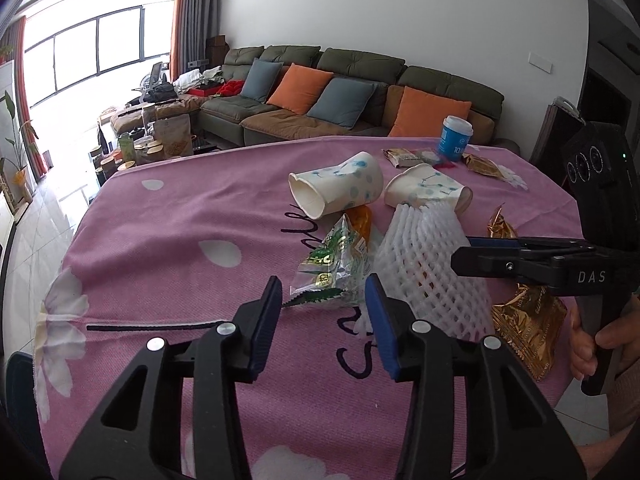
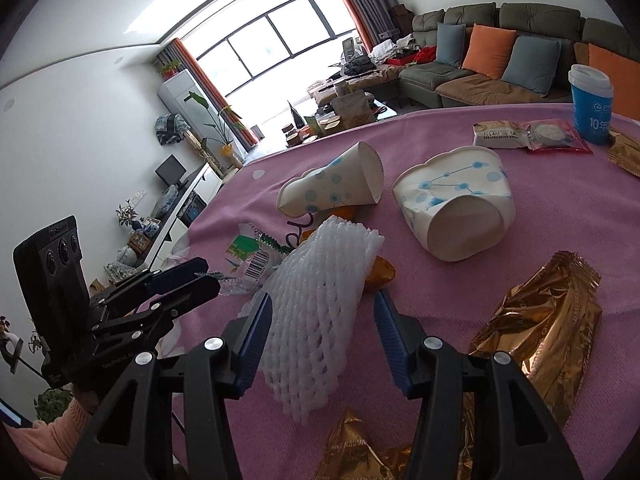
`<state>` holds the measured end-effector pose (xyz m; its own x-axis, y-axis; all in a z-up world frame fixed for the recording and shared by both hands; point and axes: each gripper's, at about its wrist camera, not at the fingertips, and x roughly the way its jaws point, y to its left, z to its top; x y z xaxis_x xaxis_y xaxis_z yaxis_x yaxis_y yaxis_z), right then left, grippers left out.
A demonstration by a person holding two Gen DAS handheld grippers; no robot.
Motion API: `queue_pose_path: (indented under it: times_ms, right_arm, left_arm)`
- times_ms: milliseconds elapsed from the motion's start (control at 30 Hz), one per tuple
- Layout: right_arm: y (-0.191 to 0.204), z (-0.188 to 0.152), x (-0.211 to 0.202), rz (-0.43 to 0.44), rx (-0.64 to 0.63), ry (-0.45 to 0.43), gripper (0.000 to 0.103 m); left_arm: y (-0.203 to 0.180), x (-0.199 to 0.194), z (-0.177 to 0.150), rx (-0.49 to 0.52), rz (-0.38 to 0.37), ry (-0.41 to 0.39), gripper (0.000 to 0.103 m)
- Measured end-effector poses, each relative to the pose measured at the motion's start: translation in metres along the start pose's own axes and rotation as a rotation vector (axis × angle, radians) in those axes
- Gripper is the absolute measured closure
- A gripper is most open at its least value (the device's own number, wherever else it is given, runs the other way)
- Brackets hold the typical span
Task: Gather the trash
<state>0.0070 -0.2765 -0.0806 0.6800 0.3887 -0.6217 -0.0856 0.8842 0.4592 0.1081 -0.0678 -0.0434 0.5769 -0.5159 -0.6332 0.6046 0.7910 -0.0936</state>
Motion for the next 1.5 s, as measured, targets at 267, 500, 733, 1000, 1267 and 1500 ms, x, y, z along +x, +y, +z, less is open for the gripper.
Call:
queue_pose_path:
  times_ms: [267, 500, 733, 1000, 1267, 1500]
  right_arm:
    - [0.001, -0.003, 0.002, 0.003, 0.001, 0.008, 0.053]
    - [-0.001, -0.004, -0.001, 0.002, 0.019, 0.000, 0.071]
    - [0.004, -0.003, -0.006, 0.015, 0.001, -0.015, 0.090]
    - [0.009, -0.002, -0.021, 0.036, -0.027, -0.047, 0.091]
    - [0.023, -0.001, -0.028, 0.063, -0.049, -0.067, 0.091]
    - [0.038, 0.003, -0.024, 0.094, -0.072, -0.068, 0.091]
  left_arm:
    - [0.006, 0.005, 0.000, -0.030, -0.024, 0.014, 0.085]
    - [0.007, -0.003, -0.002, -0.037, -0.015, -0.004, 0.095]
    - [0.011, -0.018, -0.004, -0.058, -0.004, -0.029, 0.097]
    - [0.020, -0.042, -0.008, -0.085, 0.014, -0.059, 0.099]
    - [0.033, -0.068, -0.015, -0.118, 0.042, -0.085, 0.099]
    - [0.047, -0.095, -0.023, -0.148, 0.074, -0.114, 0.099]
